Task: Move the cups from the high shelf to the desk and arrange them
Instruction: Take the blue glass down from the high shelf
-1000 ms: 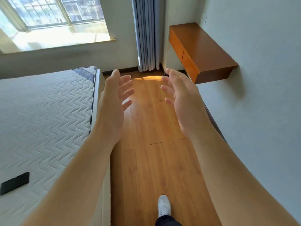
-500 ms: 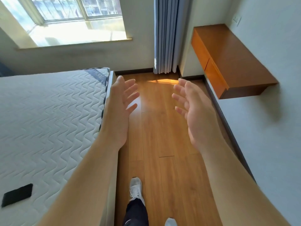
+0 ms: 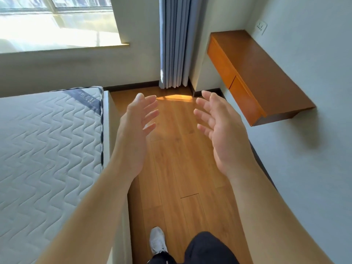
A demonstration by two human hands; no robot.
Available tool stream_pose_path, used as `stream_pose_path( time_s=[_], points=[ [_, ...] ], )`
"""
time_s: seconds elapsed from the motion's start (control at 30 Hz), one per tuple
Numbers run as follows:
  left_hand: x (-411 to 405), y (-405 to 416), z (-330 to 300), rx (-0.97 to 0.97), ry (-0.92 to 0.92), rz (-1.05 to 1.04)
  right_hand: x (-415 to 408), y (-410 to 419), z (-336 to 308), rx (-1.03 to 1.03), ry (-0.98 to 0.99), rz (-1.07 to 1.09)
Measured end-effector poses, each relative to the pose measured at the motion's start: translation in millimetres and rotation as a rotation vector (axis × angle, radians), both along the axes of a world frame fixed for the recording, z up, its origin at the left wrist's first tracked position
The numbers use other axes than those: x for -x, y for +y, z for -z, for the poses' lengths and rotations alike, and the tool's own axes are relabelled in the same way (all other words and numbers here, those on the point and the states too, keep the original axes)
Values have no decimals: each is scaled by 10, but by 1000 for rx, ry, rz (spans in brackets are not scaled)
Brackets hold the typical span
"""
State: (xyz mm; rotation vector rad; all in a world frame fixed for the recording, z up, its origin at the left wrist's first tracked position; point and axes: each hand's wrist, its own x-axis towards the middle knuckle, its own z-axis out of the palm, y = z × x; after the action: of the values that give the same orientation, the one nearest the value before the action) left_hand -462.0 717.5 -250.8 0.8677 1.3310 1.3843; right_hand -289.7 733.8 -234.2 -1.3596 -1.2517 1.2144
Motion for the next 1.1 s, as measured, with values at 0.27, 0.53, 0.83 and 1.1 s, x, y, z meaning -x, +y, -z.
stream_pose_path(
  time_s=[0.27,0.53,0.83,1.1],
  points=[
    [17,961,55,18,4,13,23,917,65,3,57,59],
    [-265,2173,43,26,46,8,-283,2176,107,3,90,67],
    [-376,3270,-102,16,87,7,-501,3272,127,10,137,52],
    [-298,4082,-108,26,96,97,-433,4027,147,8,104,90]
  ],
)
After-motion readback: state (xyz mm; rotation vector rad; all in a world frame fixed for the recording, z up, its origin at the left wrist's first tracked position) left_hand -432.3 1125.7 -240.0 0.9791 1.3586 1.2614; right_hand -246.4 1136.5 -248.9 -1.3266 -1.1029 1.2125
